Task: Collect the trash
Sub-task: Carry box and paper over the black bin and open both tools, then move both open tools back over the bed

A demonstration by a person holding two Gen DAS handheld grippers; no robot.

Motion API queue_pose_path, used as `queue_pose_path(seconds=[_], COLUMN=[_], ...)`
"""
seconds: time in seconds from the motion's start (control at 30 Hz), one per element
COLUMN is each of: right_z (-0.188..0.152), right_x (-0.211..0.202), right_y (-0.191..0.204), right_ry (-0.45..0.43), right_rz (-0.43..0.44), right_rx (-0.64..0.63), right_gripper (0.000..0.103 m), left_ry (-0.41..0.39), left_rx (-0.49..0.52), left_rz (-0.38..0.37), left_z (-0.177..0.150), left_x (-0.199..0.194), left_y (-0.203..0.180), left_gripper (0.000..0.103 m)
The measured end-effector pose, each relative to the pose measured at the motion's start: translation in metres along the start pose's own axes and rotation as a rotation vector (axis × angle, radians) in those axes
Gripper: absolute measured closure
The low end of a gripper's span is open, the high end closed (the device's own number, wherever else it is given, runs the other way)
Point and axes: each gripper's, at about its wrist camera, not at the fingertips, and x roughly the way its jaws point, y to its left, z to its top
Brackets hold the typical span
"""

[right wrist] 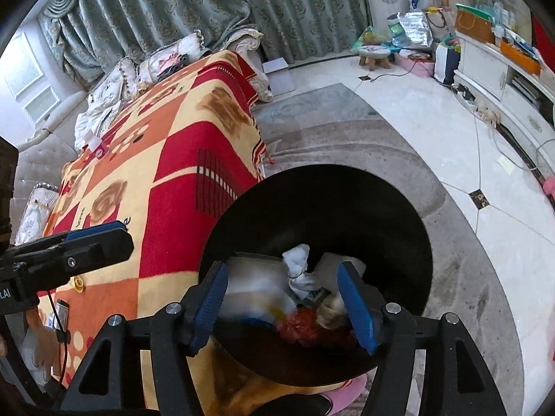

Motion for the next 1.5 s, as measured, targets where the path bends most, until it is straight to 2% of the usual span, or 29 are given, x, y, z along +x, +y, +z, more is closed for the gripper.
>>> queue_pose_path(seconds=[0.23, 0.57, 1.03, 1.5], right_z=[-0.003, -0.002, -0.004, -0.020], right_x=[0.004, 0.004, 0.024, 0.052], right_y=[0.014, 0.052, 0.136, 0.229], right_ry=[0.019, 0.021, 0.048, 0.125], right_rz=[0.013, 0.052, 0.100, 0.194], right_rx=[-0.023, -0.085, -0.240, -0.380], right_gripper=[0.039, 0.038, 0.034, 0.033], left_ry=[-0.010, -0.071, -0.130, -0.153], left_rx=[0.016, 0.012, -0.091, -0.206], left_rz=[0.052, 0.146, 0.263, 0.335], left_z=[-0.010, -0.021, -0.047, -0.079], left_x=[-0.010, -0.042, -0.090, -0.149], left_y=[0.009, 0.031, 0.101, 0.179], left_gripper=[0.053, 0.053, 0.053, 0.053])
